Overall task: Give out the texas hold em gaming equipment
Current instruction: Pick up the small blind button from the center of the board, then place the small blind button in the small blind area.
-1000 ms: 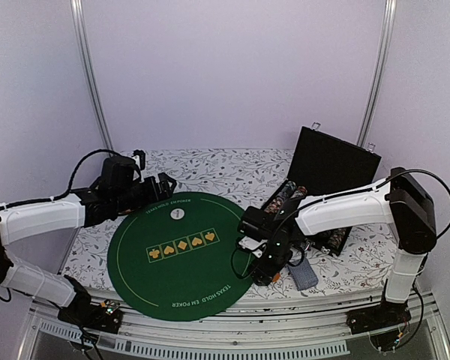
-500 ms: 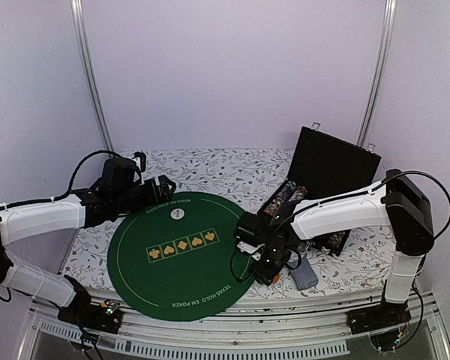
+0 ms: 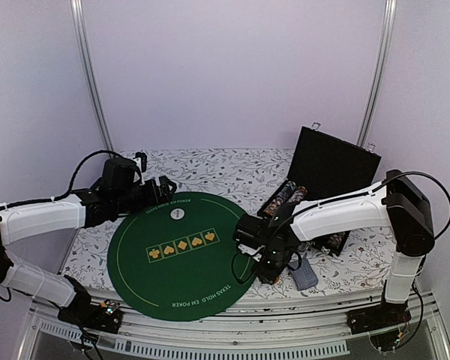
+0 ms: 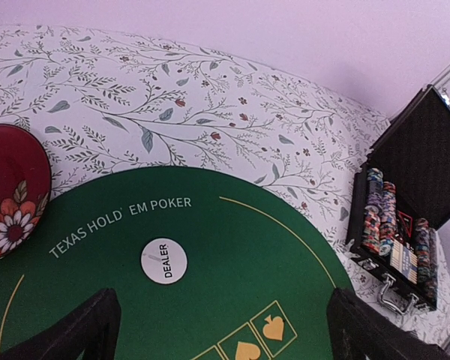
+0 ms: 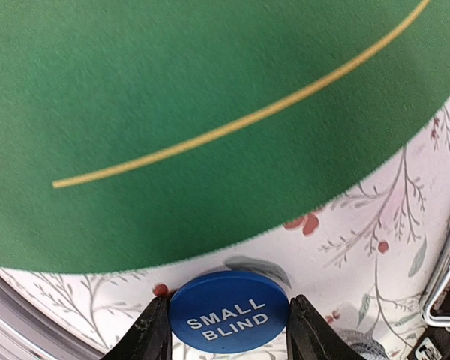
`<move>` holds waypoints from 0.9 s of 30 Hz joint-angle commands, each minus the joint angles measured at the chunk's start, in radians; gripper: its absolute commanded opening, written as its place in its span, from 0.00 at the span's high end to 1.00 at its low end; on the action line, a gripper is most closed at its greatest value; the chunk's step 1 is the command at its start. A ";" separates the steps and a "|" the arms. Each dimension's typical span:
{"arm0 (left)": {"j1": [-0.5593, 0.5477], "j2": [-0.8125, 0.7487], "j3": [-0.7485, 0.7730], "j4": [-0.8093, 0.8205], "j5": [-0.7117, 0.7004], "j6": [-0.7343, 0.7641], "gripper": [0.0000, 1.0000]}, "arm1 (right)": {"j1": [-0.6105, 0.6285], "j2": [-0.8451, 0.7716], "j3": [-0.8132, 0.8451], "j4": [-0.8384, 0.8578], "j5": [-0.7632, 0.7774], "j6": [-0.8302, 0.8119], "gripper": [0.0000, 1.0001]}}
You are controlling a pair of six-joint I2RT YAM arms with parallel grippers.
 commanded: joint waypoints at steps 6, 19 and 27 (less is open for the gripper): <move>-0.001 0.001 -0.003 -0.009 0.009 0.026 0.02 | 0.004 -0.095 0.052 -0.065 0.046 -0.006 0.59; 0.001 -0.098 -0.039 -0.103 0.001 0.028 0.02 | -0.063 -0.010 0.268 0.017 -0.102 -0.059 0.65; 0.003 -0.135 -0.046 -0.126 -0.008 0.041 0.02 | -0.089 0.162 0.346 0.008 -0.177 -0.076 0.68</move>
